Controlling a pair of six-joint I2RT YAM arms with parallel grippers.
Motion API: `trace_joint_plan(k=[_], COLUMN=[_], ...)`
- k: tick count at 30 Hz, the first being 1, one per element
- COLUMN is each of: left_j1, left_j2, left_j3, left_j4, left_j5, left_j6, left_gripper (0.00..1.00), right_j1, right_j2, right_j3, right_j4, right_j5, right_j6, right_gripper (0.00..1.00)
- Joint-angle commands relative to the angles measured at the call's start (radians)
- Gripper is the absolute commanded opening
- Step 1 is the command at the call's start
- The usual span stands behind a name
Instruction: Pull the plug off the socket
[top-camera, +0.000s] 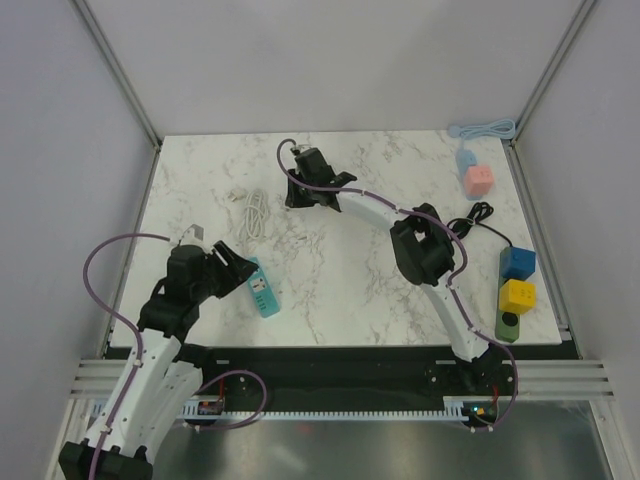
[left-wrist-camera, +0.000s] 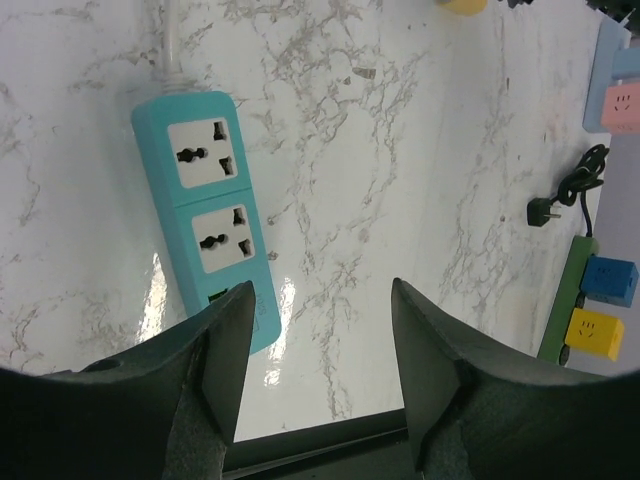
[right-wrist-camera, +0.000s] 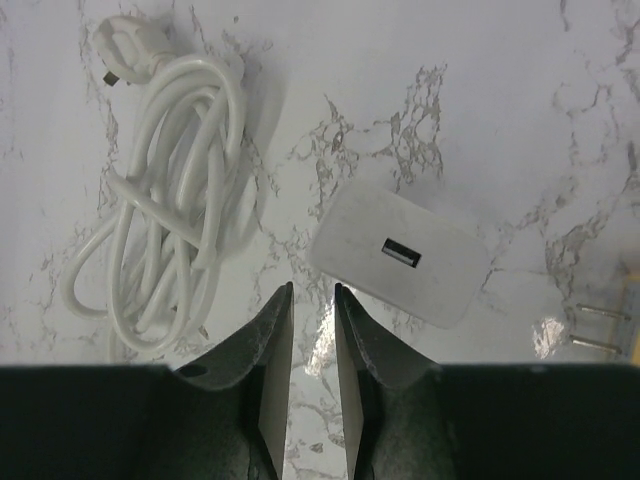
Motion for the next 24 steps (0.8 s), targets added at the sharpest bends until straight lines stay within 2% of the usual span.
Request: trace_joint_plan(k=[1, 7, 12, 18, 22, 24], left_j1=[0.006, 0.006, 0.006, 0.006, 0.001, -0.007], left_j2=[-0.01, -0.024, -0.018, 0.014, 0.043, 0.039], left_j3=[0.048, 0.042, 0.054, 0.041, 0.027, 0.016], left_j4=[-0.023, -0.035, -0.032, 0.05, 0.104, 0.132], left_j5=[-0.017, -0.024, -0.003, 0.144, 0.224, 0.253], left_j6=[0.077, 0.071, 0.076, 0.117, 0.116, 0.111], left_gripper=[0.63, 0.63, 0.63, 0.64, 0.64, 0.65], right_j1=[-0.013, -0.041, -0.056, -0.061, -0.069, -0.09], right_j2=[0.024, 0.046, -0.003, -0.224, -0.435, -0.508], right_j3=[0.104, 0.194, 0.185, -0.049, -0.309, -0.404], right_j4=[0.022, 0.022, 0.014, -0.006, -0.029, -0.047], right_j5=[0.063, 0.059, 0.031, 0.063, 0.171, 0.214], right_j6=[-0.025, -0.034, -0.03, -0.057, -0.087, -0.093], right_gripper=[0.31, 0.33, 0.38, 0.57, 0.71, 0.75])
